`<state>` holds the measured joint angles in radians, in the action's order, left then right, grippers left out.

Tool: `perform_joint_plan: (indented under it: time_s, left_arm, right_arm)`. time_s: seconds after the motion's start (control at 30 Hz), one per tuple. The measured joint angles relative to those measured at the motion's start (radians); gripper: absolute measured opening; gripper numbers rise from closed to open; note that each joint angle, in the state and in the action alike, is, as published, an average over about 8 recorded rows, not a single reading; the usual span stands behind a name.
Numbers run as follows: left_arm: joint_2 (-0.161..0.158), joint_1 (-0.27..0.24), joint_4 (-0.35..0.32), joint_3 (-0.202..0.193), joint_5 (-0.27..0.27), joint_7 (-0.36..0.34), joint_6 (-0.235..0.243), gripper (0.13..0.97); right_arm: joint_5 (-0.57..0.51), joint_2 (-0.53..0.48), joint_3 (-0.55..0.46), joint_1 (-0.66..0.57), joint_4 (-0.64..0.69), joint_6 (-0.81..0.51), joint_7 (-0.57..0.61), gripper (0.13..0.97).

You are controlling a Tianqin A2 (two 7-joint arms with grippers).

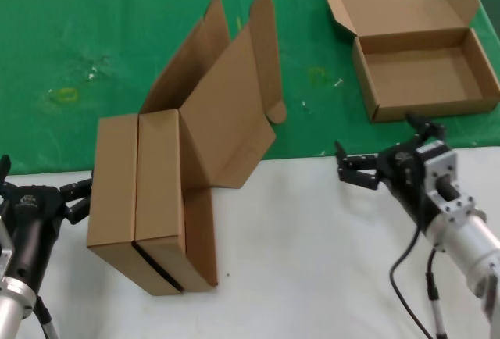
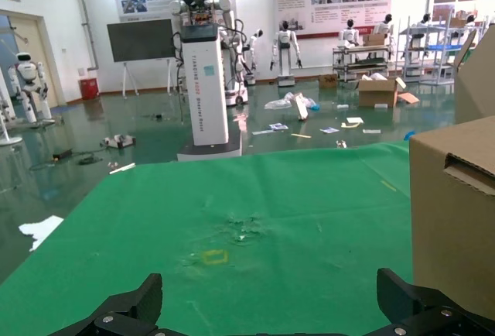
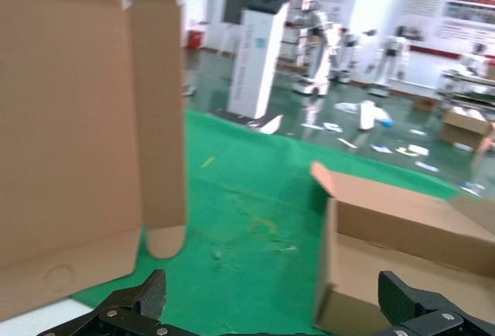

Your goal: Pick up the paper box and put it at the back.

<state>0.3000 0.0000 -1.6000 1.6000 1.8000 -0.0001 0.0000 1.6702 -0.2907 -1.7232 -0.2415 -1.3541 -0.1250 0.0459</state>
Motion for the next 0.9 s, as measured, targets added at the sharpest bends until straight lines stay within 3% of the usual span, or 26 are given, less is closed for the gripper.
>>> perform_joint_plan:
  time_s: [0.37,0.9]
  left_arm:
    - [0.000,0.000,0.000,0.000,0.000,0.000,0.000,0.966]
    - [0.000,0.000,0.000,0.000,0.000,0.000,0.000,0.966]
  right_arm:
    - [0.097,-0.007,0.092,0.181,-0.184,0.094,-0.034,0.966]
    - [0.102,-0.007,0.097,0.190,-0.194,0.098,-0.036,0.966]
